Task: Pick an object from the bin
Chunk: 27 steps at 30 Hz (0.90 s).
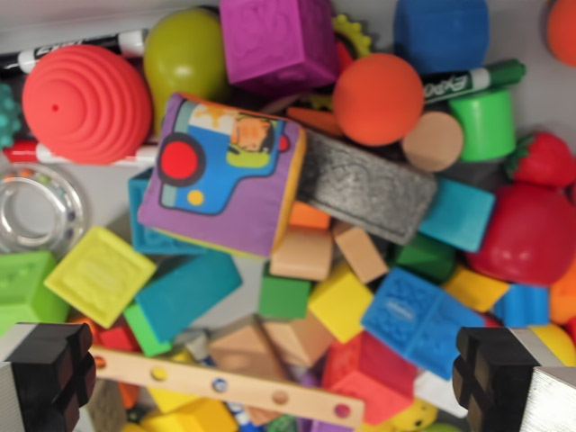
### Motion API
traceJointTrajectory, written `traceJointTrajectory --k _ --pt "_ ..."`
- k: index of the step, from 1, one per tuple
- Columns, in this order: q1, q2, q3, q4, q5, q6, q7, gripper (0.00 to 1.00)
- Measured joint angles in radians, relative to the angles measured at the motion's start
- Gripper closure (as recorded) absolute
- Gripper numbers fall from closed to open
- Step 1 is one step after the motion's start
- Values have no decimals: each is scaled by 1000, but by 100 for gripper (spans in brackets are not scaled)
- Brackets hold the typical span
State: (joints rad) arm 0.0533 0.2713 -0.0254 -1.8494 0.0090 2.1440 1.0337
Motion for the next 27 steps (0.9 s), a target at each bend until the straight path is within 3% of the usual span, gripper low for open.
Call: traceJointTrajectory --k 16,27 --pt "48 138 3 84 1 24 96 0" --pt "50 199 2 62 3 107 100 0"
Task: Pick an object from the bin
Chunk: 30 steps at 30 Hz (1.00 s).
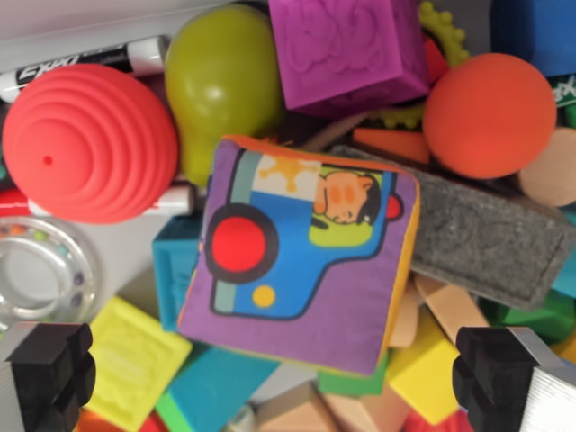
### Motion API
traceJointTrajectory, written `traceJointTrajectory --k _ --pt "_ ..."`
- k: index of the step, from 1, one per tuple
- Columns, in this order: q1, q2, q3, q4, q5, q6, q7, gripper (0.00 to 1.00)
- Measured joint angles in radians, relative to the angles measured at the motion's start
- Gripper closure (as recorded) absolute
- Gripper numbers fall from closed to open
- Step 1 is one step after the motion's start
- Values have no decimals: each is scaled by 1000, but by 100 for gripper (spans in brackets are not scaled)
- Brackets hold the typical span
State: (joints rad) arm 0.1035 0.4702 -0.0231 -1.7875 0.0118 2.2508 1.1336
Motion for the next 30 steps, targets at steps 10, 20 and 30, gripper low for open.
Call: traceJointTrajectory --k 10,20,30 --pt "0 56 0 -16 1 73 0 0" --pt "0 103 0 -19 2 124 0 0" --pt "-1 128 0 -20 2 149 0 0"
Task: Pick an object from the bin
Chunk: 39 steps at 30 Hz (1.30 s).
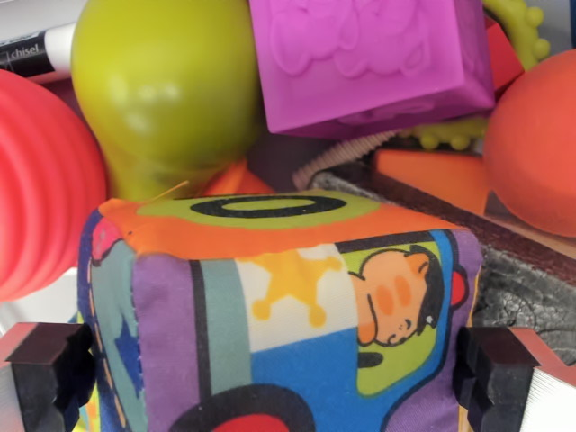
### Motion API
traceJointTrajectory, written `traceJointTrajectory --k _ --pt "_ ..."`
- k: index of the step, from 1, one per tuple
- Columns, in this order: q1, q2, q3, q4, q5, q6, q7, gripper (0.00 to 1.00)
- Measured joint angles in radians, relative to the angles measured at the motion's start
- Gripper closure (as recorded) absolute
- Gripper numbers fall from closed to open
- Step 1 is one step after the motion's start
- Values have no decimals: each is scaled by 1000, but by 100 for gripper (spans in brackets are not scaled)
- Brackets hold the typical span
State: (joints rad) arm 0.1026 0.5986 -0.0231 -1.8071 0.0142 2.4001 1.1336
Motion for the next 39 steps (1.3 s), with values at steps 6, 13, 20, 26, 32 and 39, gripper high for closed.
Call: traceJointTrajectory --k 6,13,20,26,32,39 --pt "0 1 0 0 0 2 0 100" --pt "0 1 0 0 0 2 0 100" --pt "0 2 1 0 0 2 0 100" --pt "0 2 1 0 0 2 0 100" --pt "0 2 1 0 0 2 0 100" --pt "0 1 1 0 0 2 0 100"
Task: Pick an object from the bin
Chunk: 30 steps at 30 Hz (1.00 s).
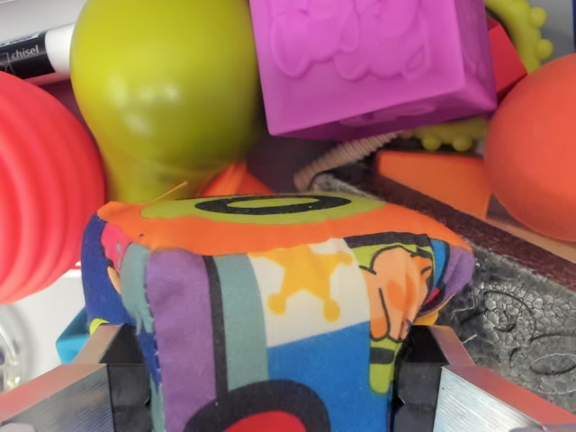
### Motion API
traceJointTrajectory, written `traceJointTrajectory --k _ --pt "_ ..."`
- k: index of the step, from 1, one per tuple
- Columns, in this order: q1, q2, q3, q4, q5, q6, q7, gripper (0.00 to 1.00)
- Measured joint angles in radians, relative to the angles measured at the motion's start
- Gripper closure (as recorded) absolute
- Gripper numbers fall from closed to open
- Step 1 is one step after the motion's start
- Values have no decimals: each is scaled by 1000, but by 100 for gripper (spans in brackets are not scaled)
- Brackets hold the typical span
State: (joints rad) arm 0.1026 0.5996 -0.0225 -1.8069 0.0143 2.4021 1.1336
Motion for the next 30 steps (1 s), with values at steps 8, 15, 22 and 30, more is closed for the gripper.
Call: traceJointTrajectory --k 8,15,22,30 --pt "0 -13 0 0 0 -11 0 100" --pt "0 -41 0 0 0 -38 0 100" --pt "0 -75 0 1 0 -73 0 100" --pt "0 -119 0 10 0 -126 0 100"
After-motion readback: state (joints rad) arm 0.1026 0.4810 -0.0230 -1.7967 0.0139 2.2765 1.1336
